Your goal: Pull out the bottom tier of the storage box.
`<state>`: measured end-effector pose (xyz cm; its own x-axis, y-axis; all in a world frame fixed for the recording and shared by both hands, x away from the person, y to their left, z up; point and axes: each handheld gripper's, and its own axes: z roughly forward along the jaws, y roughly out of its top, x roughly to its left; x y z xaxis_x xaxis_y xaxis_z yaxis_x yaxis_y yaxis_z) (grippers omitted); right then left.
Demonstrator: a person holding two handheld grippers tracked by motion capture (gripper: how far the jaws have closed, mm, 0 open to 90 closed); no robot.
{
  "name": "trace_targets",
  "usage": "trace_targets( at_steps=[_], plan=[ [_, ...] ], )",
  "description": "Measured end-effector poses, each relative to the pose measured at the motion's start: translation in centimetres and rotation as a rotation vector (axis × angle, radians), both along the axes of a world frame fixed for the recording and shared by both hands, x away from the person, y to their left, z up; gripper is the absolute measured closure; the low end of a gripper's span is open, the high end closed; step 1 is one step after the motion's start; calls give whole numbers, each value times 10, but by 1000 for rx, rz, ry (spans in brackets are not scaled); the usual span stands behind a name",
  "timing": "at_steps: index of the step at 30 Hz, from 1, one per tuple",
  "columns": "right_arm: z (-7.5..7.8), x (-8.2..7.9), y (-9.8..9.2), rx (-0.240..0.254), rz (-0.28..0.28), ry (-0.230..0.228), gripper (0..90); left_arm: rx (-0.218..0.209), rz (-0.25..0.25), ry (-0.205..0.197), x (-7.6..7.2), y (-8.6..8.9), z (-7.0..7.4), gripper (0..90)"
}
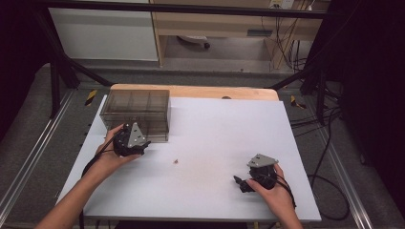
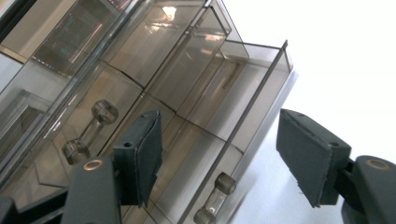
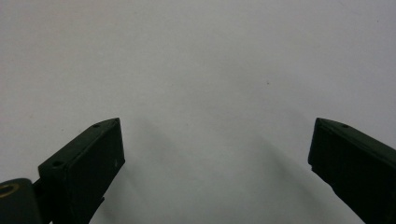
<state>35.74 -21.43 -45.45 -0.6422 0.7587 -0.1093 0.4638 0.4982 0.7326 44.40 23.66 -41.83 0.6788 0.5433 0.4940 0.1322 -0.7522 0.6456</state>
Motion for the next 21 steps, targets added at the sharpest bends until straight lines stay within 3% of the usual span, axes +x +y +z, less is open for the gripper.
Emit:
trace_targets(
  at_steps=[11,21],
  plan=[
    [-1,0,0,0,0,11,40,-12,-18,36,8,-6,-2,316],
    [-2,1,1,3,3,14,40,-32,-70,78,14,-12,1,353]
  ],
)
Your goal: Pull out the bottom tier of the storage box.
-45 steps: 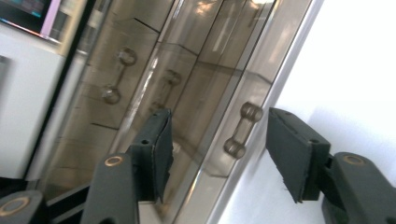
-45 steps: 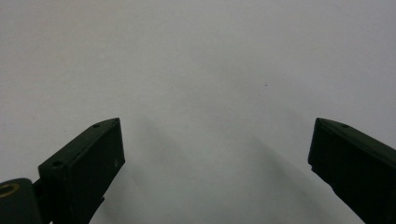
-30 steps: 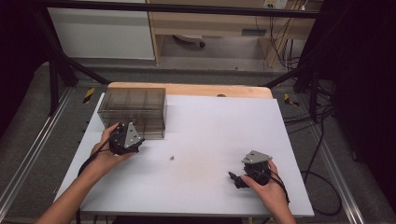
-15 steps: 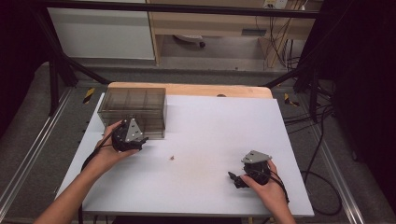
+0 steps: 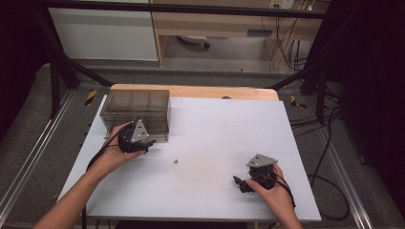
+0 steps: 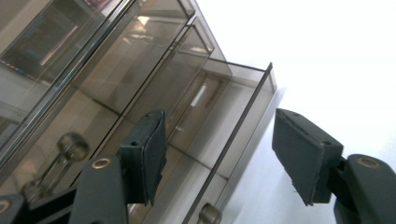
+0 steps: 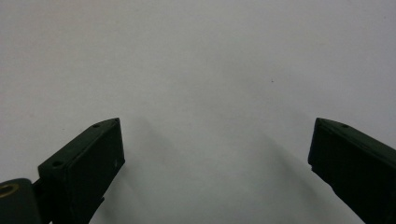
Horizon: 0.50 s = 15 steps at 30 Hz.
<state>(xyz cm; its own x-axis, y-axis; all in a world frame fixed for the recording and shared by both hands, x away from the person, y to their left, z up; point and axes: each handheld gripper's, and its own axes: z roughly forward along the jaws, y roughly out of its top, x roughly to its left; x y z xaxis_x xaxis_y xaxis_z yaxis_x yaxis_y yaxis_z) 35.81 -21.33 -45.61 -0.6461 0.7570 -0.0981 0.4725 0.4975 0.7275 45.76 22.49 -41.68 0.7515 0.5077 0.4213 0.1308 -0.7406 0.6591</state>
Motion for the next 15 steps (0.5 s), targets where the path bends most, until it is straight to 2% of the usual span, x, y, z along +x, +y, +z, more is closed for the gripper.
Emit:
trace_targets(
  at_steps=[7,8,10,15],
  plan=[
    [1,0,-1,-1,1,-6,40,-20,-22,28,7,0,5,370],
    [1,0,-1,-2,2,-7,40,-25,-23,45,10,1,5,371],
    [1,0,-1,-2,1,-6,40,-29,-21,47,11,1,5,371],
    [1,0,-1,-1,-1,-8,41,-36,-18,82,17,6,4,380]
  ],
)
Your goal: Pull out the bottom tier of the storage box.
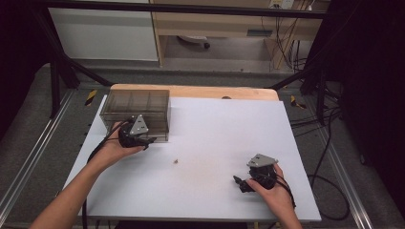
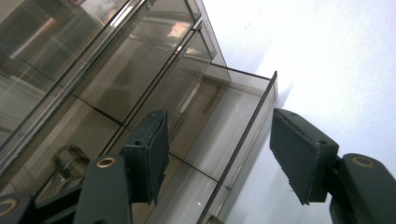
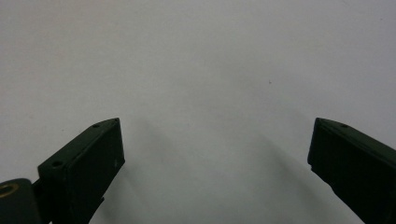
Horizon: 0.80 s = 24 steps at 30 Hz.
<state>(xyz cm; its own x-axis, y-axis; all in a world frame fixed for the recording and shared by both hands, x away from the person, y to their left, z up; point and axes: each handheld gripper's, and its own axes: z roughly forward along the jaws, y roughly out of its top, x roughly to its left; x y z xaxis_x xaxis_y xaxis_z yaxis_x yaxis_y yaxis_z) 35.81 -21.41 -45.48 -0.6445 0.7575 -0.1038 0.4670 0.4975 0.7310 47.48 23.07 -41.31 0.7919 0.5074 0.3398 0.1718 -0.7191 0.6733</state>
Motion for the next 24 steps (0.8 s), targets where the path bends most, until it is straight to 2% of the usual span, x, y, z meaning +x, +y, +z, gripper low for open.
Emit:
trace_targets(
  at_steps=[8,17,22,24],
  plan=[
    [0,0,0,1,0,-2,41,-11,-14,24,3,2,0,394],
    [0,0,-1,0,2,-2,41,-5,-32,42,4,-1,-4,415],
    [0,0,-1,1,2,-3,41,5,-50,58,5,-3,-7,462],
    [0,0,-1,2,2,-3,41,8,-53,78,6,-3,-10,482]
  ],
)
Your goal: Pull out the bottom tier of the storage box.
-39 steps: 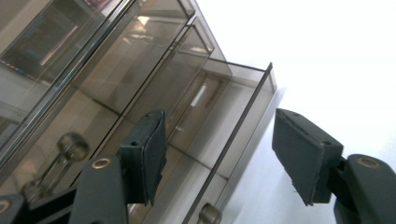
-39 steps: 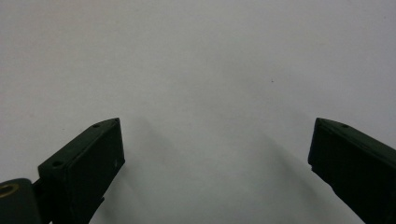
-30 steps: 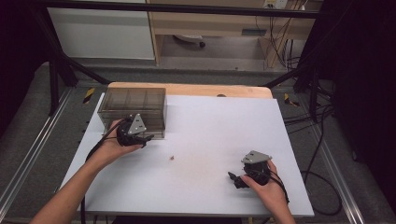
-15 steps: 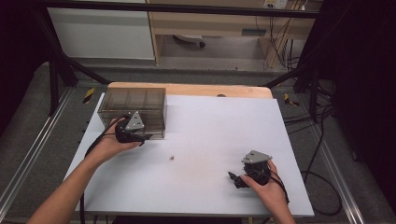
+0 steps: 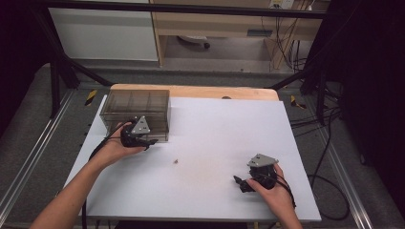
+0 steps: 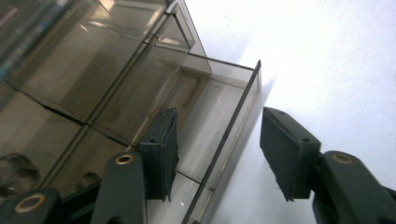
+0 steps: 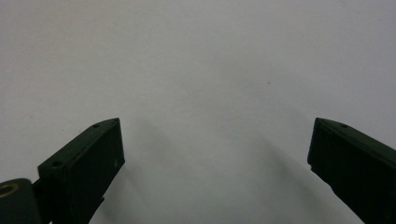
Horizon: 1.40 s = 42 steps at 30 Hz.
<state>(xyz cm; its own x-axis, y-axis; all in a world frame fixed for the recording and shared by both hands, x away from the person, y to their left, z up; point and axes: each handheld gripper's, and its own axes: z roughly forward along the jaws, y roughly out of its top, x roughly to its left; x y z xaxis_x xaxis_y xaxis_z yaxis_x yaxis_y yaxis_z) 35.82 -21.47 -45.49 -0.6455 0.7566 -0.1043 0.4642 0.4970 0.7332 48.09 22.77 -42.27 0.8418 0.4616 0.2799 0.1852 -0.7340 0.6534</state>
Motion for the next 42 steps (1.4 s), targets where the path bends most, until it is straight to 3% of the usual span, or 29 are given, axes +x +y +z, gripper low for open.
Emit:
trace_targets(
  at_steps=[13,31,42],
  plan=[
    [-1,1,0,-2,1,11,41,-6,-19,54,7,1,-9,642],
    [-3,1,-2,-2,-4,16,42,-10,-73,94,12,4,-14,723],
    [-3,1,-1,-4,1,21,42,20,-131,100,6,6,-12,756]
  ],
)
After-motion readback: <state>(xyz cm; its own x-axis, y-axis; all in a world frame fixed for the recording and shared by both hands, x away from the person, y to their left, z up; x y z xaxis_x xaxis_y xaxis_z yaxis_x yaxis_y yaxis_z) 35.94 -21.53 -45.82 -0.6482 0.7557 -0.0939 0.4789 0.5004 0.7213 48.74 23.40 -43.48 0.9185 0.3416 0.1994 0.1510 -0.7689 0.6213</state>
